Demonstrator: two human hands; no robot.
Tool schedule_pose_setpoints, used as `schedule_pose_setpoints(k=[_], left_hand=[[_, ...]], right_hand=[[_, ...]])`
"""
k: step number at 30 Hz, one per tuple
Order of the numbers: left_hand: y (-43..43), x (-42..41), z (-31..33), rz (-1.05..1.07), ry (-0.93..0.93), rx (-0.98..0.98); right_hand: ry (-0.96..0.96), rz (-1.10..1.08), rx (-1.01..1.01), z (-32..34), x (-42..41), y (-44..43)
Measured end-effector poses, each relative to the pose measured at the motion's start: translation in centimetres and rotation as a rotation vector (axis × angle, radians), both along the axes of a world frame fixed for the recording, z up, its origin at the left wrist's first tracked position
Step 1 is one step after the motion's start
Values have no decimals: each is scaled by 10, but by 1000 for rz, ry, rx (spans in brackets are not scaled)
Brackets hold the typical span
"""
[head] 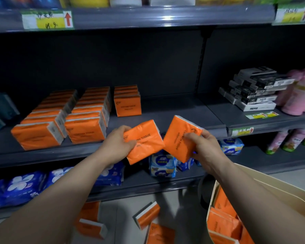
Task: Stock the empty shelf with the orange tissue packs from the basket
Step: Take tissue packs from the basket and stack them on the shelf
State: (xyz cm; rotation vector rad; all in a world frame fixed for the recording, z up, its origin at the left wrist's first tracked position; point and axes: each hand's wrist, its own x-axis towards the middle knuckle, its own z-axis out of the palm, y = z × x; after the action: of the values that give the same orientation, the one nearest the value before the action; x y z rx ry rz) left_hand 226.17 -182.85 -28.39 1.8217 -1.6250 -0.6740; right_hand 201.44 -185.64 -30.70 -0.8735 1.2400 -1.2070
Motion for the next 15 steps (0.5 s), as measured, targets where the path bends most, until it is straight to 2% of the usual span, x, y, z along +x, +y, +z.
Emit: schedule_pose_setpoints(k=[3, 7, 10, 15], left_hand=[[-15, 12, 3, 37, -88, -32], [-51, 28, 17, 74, -234, -123], [-82, 38, 29, 103, -250, -156], [-127, 47, 31, 100, -344, -184]], right_hand=[[-2, -8, 36, 3, 1, -9], [-139, 6, 106, 20, 8, -31], [-153, 101, 106, 32, 15, -51], [95, 166, 15, 38, 25, -87]])
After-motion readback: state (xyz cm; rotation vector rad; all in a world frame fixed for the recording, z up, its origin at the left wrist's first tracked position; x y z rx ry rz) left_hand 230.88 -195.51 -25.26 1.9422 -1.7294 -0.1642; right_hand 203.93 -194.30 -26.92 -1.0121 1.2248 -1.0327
